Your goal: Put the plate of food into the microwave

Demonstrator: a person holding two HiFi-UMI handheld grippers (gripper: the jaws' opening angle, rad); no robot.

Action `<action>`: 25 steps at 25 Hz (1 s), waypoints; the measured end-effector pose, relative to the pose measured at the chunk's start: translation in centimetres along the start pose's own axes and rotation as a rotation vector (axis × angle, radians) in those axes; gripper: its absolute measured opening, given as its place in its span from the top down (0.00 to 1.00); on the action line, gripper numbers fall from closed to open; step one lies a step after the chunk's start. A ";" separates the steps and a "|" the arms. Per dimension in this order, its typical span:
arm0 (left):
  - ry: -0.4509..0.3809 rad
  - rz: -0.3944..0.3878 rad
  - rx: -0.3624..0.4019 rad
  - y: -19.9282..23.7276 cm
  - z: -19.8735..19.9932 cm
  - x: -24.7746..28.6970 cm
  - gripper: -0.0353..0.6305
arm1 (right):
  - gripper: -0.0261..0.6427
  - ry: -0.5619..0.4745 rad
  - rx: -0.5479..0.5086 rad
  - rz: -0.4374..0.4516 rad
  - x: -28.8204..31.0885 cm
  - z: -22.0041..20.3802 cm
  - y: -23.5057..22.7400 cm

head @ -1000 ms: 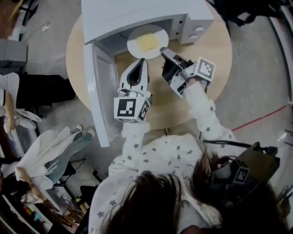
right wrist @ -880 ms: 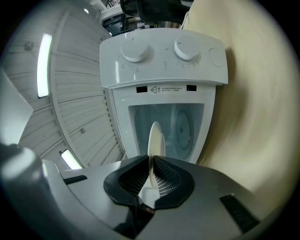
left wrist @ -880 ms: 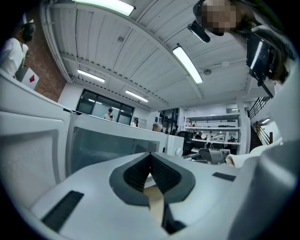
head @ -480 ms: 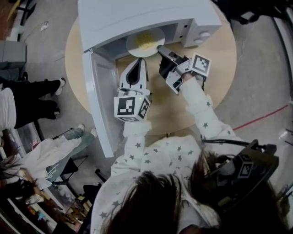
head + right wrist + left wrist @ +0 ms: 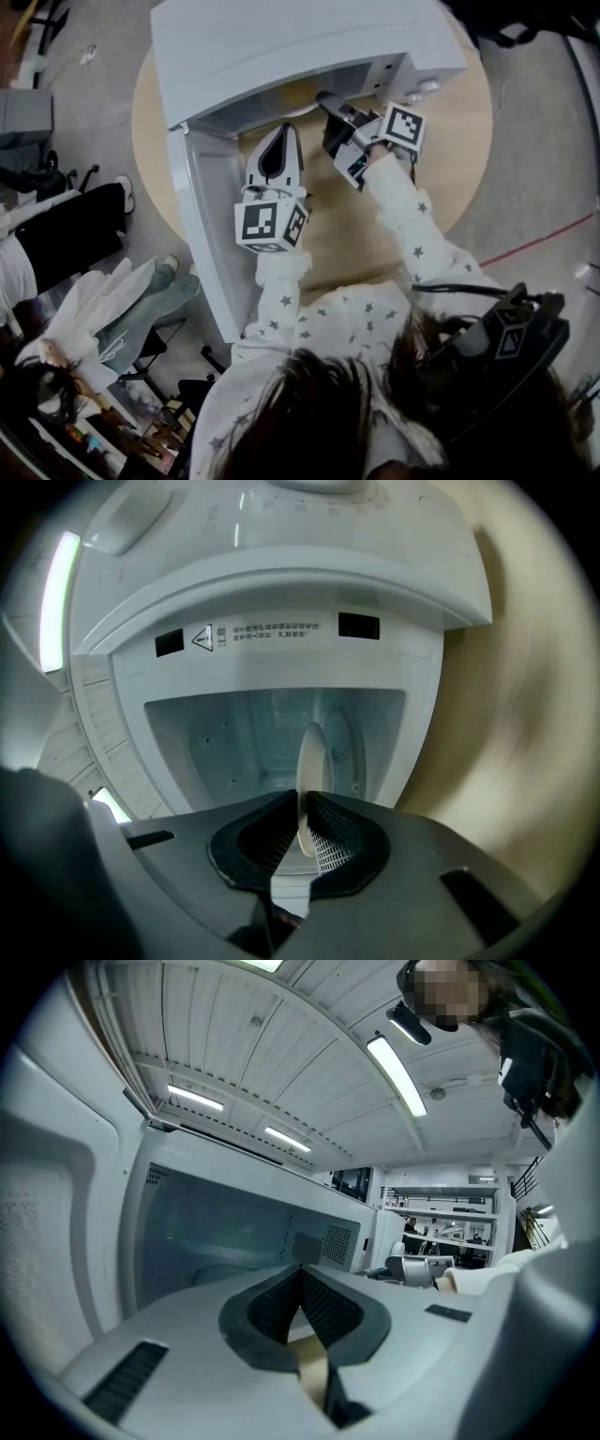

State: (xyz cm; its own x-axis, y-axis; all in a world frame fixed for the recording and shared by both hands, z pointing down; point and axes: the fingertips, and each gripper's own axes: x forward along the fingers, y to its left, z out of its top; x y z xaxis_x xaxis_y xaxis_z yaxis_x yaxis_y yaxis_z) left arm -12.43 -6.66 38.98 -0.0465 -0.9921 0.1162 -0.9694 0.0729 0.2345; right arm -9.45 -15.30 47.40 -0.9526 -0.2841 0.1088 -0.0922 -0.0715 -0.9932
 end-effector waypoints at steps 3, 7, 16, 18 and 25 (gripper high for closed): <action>0.004 0.007 -0.004 0.0 -0.6 0.0 0.94 | 0.94 -0.001 0.006 -0.013 0.0 0.0 -0.5; 0.011 0.014 -0.018 0.1 -0.7 -0.1 0.94 | 0.94 -0.018 0.011 -0.037 0.1 0.2 -0.7; 0.012 0.016 -0.040 -0.7 -0.1 -0.1 0.94 | 0.94 0.000 -0.157 -0.117 -0.1 0.7 0.1; 0.011 0.015 -0.042 -0.6 0.0 0.1 0.94 | 0.94 0.013 -0.232 -0.150 -0.1 0.8 0.2; 0.019 -0.005 -0.044 0.0 0.3 0.8 0.94 | 0.73 0.091 -0.473 -0.243 1.4 0.5 0.6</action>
State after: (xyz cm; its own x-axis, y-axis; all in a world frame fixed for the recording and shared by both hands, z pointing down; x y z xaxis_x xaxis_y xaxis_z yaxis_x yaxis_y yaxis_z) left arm -12.53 -7.50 38.79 -0.0363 -0.9904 0.1333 -0.9579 0.0725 0.2777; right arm -10.72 -16.25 46.95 -0.9070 -0.2275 0.3544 -0.4133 0.3194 -0.8527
